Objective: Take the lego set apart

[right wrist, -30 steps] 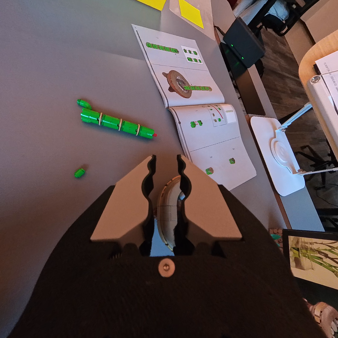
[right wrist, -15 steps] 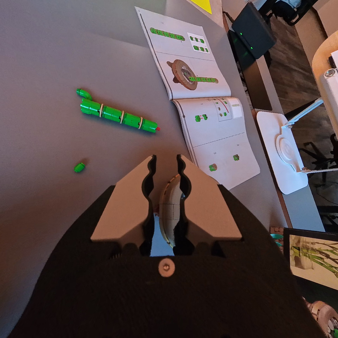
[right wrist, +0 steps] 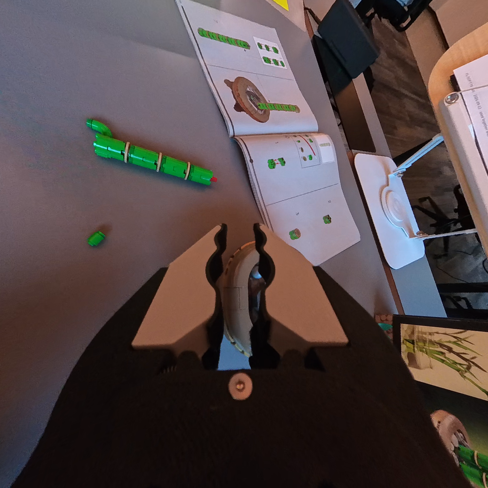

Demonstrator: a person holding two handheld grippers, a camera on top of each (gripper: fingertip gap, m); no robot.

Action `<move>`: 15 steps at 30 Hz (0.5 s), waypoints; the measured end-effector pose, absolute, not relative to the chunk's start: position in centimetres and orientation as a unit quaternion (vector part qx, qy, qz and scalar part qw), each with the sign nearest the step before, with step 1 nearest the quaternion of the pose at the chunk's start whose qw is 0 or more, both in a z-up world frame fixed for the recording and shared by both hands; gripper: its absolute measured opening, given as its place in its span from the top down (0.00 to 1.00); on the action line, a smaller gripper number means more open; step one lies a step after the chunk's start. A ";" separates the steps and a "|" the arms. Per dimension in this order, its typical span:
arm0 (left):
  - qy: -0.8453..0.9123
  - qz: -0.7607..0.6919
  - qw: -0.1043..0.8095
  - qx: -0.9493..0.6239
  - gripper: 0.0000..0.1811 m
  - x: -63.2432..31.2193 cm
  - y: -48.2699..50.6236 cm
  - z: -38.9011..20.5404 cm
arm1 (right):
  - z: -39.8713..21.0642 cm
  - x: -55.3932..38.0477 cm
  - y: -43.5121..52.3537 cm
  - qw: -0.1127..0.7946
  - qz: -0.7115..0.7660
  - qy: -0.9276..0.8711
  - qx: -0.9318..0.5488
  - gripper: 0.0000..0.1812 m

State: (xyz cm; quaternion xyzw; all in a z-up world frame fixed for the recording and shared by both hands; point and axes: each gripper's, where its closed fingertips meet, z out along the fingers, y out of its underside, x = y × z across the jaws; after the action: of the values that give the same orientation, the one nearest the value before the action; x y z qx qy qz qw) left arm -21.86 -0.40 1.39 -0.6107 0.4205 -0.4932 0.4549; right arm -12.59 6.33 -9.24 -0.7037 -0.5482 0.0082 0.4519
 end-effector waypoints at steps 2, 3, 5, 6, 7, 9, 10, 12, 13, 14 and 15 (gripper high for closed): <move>0.506 -0.443 0.400 -0.623 0.81 -18.5 -2.3 -3.4 | -9.0 -12.3 6.5 0.455 0.001 -0.544 -0.705 0.89; 0.539 -0.405 0.389 -0.628 0.83 -17.8 -2.6 -5.5 | -8.9 -12.0 6.7 0.457 -0.006 -0.538 -0.709 0.89; 0.583 -0.355 0.370 -0.630 0.84 -17.1 -2.8 -8.4 | -8.5 -11.4 7.0 0.460 -0.014 -0.526 -0.715 0.89; 0.598 -0.336 0.357 -0.634 0.84 -17.1 -2.7 -9.5 | -8.3 -11.2 7.1 0.464 -0.015 -0.521 -0.716 0.90; 0.609 -0.318 0.348 -0.638 0.83 -17.0 -2.6 -10.5 | -8.2 -11.0 7.1 0.467 -0.016 -0.517 -0.717 0.90; 0.617 -0.304 0.334 -0.644 0.84 -16.5 -2.7 -11.9 | -7.9 -10.8 7.2 0.471 -0.015 -0.512 -0.718 0.90; 0.619 -0.296 0.333 -0.647 0.84 -16.3 -2.8 -12.2 | -7.9 -10.8 7.2 0.471 -0.015 -0.513 -0.718 0.90; 0.627 -0.283 0.331 -0.646 0.86 -15.8 -2.8 -12.9 | -8.0 -10.8 7.2 0.468 -0.019 -0.515 -0.718 0.90; 0.631 -0.274 0.327 -0.648 0.87 -15.6 -2.7 -13.3 | -8.1 -10.8 7.1 0.467 -0.021 -0.516 -0.718 0.90; 0.633 -0.267 0.323 -0.651 0.88 -15.4 -2.7 -13.8 | -8.2 -10.7 7.2 0.465 -0.023 -0.517 -0.718 0.90; 0.636 -0.265 0.313 -0.654 0.88 -15.2 -2.8 -14.3 | -8.2 -10.7 7.2 0.464 -0.024 -0.518 -0.718 0.90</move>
State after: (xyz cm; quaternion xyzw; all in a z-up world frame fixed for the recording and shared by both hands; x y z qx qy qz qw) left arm -15.20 -2.77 -14.32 -0.6539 0.6358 -0.2646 0.3134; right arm -10.71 7.16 -8.19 -0.7181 -0.5178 -0.0244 0.4643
